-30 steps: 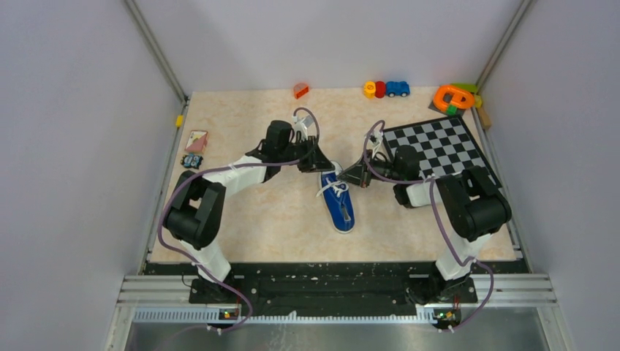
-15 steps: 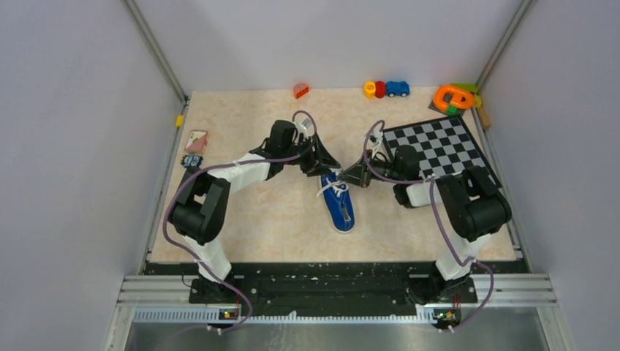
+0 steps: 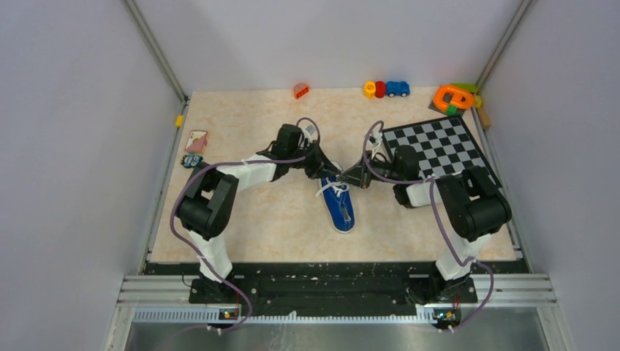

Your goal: Tie the shoes

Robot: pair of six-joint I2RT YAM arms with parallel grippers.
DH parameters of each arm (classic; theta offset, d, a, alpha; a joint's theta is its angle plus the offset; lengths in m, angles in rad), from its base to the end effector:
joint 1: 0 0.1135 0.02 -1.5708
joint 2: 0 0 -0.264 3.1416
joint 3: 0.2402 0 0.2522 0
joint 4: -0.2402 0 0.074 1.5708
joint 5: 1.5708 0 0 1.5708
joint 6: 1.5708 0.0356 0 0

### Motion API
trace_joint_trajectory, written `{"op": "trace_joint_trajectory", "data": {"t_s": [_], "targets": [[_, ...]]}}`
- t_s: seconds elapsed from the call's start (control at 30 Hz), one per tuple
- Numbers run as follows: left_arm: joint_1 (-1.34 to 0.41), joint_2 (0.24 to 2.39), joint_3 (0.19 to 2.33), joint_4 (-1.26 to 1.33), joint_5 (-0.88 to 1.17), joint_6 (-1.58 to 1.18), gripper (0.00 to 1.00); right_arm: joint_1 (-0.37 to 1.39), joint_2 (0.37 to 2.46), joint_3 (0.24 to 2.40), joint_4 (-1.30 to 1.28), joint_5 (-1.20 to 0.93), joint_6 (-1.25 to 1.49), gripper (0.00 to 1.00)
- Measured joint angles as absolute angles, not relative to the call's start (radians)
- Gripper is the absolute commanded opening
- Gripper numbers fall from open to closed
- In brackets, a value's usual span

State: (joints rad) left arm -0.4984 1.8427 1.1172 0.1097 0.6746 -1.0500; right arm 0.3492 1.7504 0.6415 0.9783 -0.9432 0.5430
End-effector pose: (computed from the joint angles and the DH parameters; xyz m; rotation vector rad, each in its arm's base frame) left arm 0.3381 -0.2093 0.1914 -0.2414 2.4996 -1.5135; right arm 0.2947 0.1380 0.1683 -0.5953 1.7739 1.4322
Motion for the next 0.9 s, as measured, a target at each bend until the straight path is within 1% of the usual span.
{"op": "trace_joint_trajectory", "data": {"t_s": [0.4,0.63,0.8,0.87,0.9], "targets": [[-0.489,1.828,1.118,0.094,0.644,-0.984,0.0,0.349,1.75,0.641,0.952,-0.928,0.536,0.0],[-0.481,1.73,1.081,0.105,0.611,-0.947,0.0,0.349,1.75,0.641,0.949,-0.918,0.532,0.0],[-0.48,1.703,1.05,0.125,0.604,-0.94,0.0,0.349,1.75,0.641,0.949,-0.918,0.536,0.04],[-0.48,1.703,1.036,0.134,0.603,-0.94,0.0,0.349,1.75,0.641,0.949,-0.918,0.536,0.0],[-0.48,1.703,1.026,0.137,0.604,-0.94,0.0,0.349,1.75,0.641,0.949,-0.918,0.536,0.0]]}}
